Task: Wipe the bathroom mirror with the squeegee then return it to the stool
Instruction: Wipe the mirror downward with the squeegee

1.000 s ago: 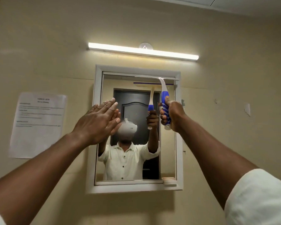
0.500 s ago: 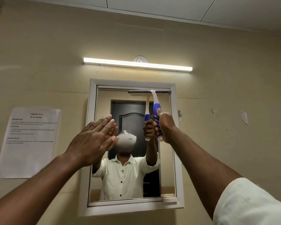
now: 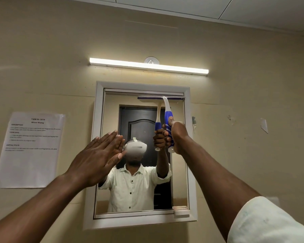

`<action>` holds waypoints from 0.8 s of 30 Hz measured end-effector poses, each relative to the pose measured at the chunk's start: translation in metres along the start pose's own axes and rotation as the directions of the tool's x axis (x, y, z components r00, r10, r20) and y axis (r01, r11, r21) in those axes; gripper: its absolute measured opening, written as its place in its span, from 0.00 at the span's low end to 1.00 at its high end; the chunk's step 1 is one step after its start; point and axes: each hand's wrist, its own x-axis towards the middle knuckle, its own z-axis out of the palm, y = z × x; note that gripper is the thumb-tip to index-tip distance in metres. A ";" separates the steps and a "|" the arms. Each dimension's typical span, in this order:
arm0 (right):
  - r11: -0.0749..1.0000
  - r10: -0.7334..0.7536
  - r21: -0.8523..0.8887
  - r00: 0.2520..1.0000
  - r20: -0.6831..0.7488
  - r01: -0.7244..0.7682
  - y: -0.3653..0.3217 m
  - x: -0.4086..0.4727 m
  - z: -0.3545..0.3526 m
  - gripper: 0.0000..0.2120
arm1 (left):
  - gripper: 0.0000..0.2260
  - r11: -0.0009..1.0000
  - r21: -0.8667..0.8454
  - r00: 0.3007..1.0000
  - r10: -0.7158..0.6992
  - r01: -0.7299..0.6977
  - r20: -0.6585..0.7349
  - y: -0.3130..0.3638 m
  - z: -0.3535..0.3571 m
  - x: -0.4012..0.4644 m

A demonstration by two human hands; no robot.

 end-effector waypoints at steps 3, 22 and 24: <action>1.000 0.012 0.018 1.000 0.017 -0.012 0.006 -0.005 -0.003 0.19 | 0.30 1.000 -0.021 1.000 -0.007 0.007 0.009 0.002 0.003 -0.004; 0.984 0.166 0.063 0.985 0.048 -0.168 0.059 -0.057 -0.017 0.16 | 0.29 0.998 -0.054 0.996 -0.020 0.025 0.090 0.010 0.017 -0.044; 0.980 0.184 0.069 0.982 0.047 -0.187 0.065 -0.064 -0.018 0.16 | 0.30 0.998 -0.054 0.994 -0.021 0.027 0.104 0.011 0.018 -0.050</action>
